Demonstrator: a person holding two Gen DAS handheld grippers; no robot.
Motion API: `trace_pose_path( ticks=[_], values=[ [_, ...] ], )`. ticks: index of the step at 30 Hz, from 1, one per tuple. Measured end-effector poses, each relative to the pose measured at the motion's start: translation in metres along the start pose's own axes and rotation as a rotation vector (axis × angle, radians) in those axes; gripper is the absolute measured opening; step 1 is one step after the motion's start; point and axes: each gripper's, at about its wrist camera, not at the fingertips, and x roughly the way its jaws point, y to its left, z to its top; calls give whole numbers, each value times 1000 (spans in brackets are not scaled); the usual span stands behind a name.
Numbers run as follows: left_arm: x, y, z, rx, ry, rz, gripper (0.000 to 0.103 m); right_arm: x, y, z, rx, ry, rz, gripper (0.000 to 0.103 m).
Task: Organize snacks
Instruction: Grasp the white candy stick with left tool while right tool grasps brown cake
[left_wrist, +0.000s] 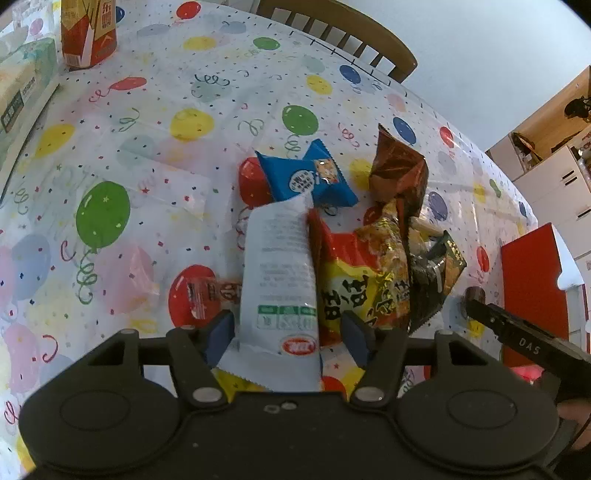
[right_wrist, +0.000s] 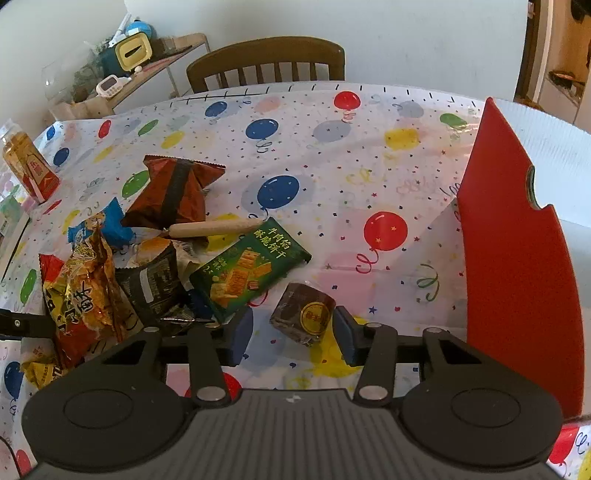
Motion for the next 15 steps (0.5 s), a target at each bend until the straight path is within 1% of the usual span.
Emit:
trace_pose_path(
  ticks=[5,7,9,15],
  values=[
    [2,6,5,-22,17,-36,49,1,-1,1,4,-2,-5,39],
    [2,7,5,-25,18,-36,42,1,0,1,3,-4,-12,35],
    [1,7,5,-28,16,-34,38,1,0,1,4,-3,-11,35],
    [-1,9,3,-24,8,-21,33,-2,2,0,-8,-5,-16,34]
  ],
)
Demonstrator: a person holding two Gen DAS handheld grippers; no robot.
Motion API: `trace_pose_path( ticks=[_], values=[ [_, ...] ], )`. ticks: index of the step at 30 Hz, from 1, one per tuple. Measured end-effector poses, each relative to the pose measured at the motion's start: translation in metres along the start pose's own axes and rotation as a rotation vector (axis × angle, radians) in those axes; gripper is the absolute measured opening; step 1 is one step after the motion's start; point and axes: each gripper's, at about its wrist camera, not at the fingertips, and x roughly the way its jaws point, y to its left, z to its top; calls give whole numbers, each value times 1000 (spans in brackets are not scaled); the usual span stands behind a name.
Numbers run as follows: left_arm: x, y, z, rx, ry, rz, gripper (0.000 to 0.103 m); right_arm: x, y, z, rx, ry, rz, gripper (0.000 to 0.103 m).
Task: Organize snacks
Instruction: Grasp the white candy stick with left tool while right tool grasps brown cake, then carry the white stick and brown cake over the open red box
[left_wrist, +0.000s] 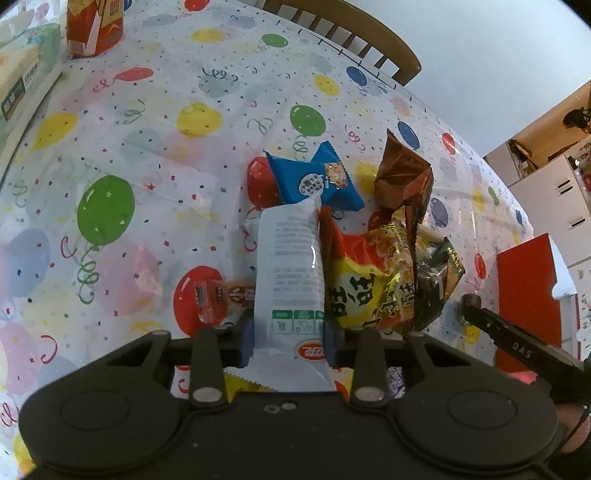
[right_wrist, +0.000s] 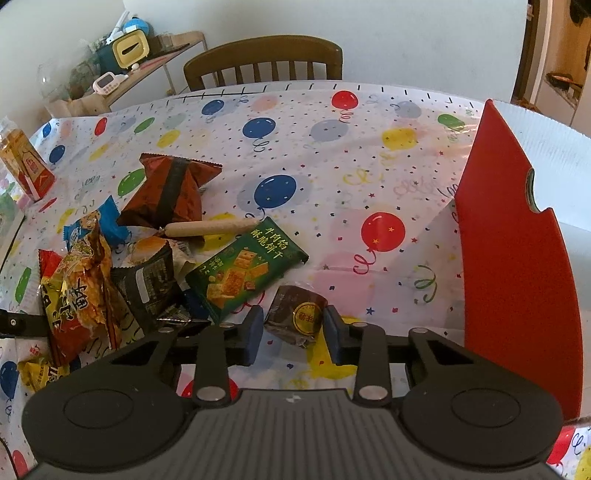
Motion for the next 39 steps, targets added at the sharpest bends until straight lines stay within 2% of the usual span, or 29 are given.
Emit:
trace_pose_path(
  ticks=[5,11,25,33,39],
  values=[
    [-4,-1,-1,10,-19,14,31,-9,3,-3,0,-6,-3,33],
    [-16,2,-5,1,-36,-3,30,-28,6,-8,2,-19,-5,33],
    [-70,-2,-24,41,-101,-37,30,-103,25,-33,-2,-114,-19,32],
    [-94,-25,-36,136,-101,-91,30,-154,33,-44,-3,-192,-34,32],
    [-107,-57,-42,235,-106,-146,30,-187,26,-47,18,-240,-70,32]
  ],
)
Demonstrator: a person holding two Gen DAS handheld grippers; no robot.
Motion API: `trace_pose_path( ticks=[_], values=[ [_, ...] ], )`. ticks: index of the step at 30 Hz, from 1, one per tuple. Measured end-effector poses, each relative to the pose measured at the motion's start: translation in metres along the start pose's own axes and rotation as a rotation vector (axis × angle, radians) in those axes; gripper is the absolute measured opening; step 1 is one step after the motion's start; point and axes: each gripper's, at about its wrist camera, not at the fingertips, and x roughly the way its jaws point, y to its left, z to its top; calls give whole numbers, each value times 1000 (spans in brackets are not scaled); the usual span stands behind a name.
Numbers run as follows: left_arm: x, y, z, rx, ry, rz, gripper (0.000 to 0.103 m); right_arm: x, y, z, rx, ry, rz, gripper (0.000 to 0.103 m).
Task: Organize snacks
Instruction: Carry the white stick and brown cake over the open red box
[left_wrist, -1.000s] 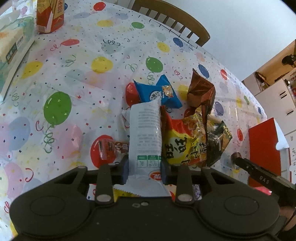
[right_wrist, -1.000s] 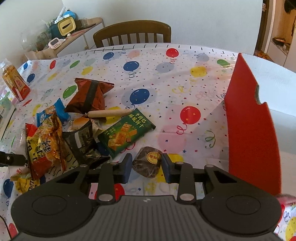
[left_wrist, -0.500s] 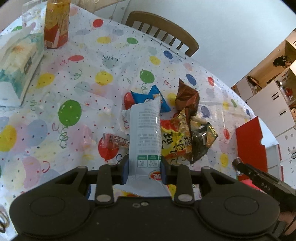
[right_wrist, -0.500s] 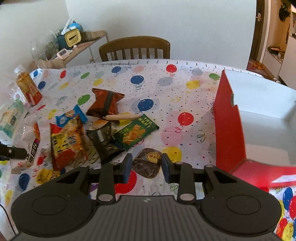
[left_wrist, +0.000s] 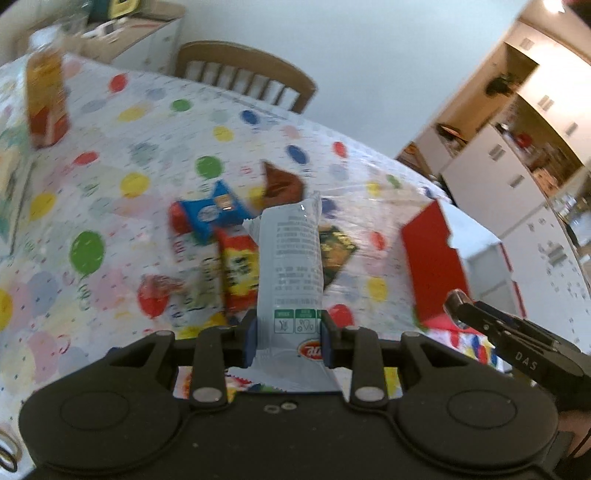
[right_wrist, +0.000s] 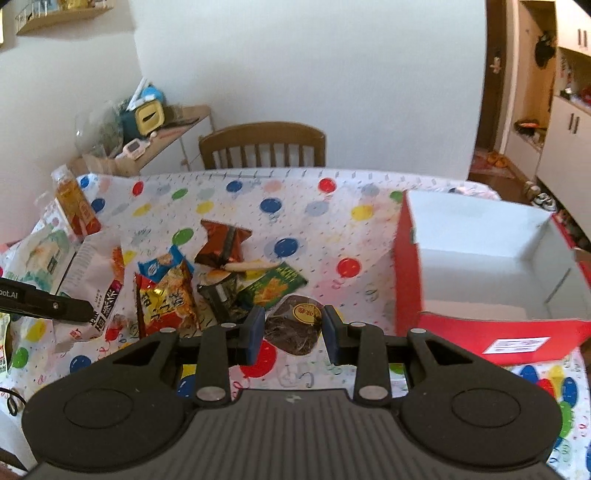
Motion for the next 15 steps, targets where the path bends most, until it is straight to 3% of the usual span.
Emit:
trace_pose_path(
  ticks=[15],
  values=[
    [25,-121,17,201,2,-58,30,-24,-88,18,3,-48,-73,32]
  ],
)
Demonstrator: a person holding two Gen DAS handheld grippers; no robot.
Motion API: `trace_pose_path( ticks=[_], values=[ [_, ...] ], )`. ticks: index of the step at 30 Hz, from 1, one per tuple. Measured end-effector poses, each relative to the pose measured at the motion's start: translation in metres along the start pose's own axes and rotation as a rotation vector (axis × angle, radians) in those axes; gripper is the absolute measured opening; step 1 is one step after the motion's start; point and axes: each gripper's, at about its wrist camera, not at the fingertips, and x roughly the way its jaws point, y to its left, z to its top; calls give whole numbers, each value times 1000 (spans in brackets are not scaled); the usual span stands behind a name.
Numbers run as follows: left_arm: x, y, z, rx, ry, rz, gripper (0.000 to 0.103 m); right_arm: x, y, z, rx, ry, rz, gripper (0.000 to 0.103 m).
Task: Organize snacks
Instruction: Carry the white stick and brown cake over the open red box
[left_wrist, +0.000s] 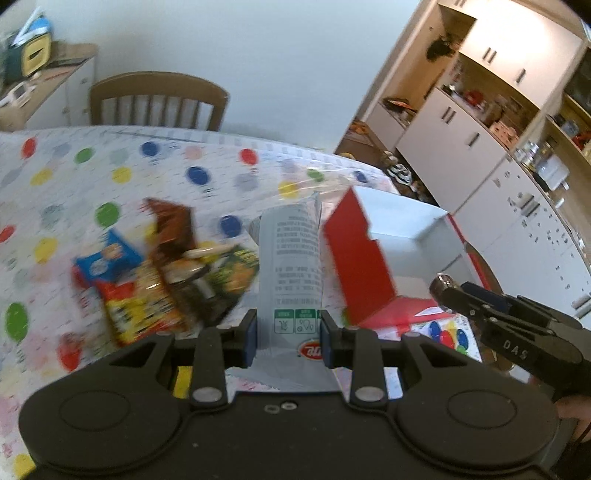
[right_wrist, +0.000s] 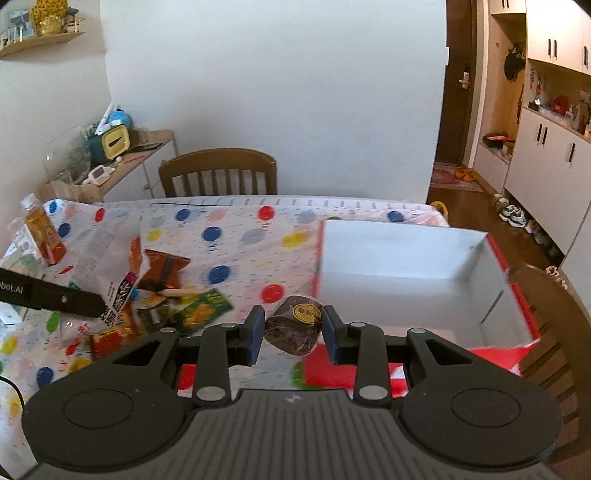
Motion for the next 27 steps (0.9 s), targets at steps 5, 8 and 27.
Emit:
trace_pose_path(
  ticks=[5,8,27],
  values=[
    [31,-48,15,35,12,-19,30,13,-40,6,-4,9,4,32],
    [52,-80,25,66,20,-24,30,22,-65,8,-11,21,5,32],
    [200,-195,64,153,152,93,30,117,-173,6,-30,175,51,32]
  ],
)
